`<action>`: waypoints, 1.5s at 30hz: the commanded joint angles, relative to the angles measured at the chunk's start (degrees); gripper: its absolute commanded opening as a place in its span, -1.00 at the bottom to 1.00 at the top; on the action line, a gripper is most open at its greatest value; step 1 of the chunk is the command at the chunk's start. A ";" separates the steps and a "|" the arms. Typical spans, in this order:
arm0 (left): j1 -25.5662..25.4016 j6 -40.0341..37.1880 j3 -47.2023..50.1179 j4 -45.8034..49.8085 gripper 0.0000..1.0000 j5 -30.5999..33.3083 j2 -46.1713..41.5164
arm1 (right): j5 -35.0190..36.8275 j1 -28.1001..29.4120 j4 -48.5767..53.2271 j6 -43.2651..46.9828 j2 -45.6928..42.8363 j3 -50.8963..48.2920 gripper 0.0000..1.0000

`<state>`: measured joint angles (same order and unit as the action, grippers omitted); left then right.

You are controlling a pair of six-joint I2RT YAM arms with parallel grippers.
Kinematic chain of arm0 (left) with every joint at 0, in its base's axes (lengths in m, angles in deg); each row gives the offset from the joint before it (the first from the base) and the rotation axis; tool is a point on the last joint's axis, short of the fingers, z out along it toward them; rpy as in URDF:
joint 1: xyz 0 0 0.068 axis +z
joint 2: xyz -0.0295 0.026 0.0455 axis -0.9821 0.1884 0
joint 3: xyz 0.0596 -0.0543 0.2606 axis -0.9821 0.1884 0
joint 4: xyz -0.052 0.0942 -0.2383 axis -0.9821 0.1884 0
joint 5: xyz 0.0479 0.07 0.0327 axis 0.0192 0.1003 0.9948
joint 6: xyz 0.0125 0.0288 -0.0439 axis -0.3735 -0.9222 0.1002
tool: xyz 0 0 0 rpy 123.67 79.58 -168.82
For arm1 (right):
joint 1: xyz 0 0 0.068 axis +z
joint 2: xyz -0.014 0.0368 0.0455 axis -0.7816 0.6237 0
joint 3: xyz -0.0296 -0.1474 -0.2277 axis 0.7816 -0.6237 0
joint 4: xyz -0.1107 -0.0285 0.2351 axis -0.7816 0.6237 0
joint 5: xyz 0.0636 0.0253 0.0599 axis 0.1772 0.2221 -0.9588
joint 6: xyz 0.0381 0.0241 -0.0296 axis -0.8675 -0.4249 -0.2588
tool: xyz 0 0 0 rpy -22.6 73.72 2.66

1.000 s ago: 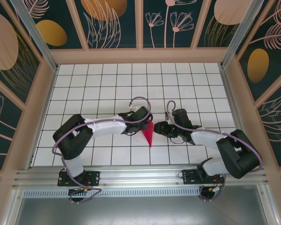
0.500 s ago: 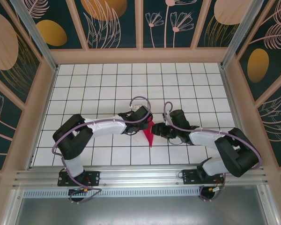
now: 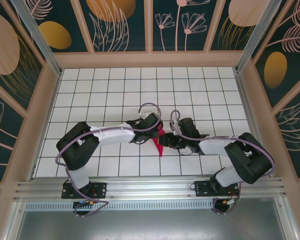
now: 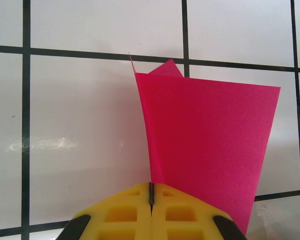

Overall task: Fold a paper plane with a square sheet of paper (pick it up from the middle)
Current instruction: Move a paper plane to the center of the table.

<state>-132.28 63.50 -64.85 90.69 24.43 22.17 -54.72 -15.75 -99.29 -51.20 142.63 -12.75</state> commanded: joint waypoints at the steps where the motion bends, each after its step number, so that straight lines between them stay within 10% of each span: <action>1: 0.28 -0.81 0.50 -0.54 -0.88 -0.47 -1.31 | -0.66 0.82 -2.33 1.44 -0.42 1.29 -0.01; 45: 0.31 -0.24 0.92 -1.33 -0.82 -0.97 -2.65 | 10.38 4.55 7.68 5.65 7.56 9.26 -0.69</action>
<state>-132.28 63.48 -64.85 90.51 23.56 22.10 -46.28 -11.75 -94.28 -46.68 150.48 -5.24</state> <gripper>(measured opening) 0.086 0.164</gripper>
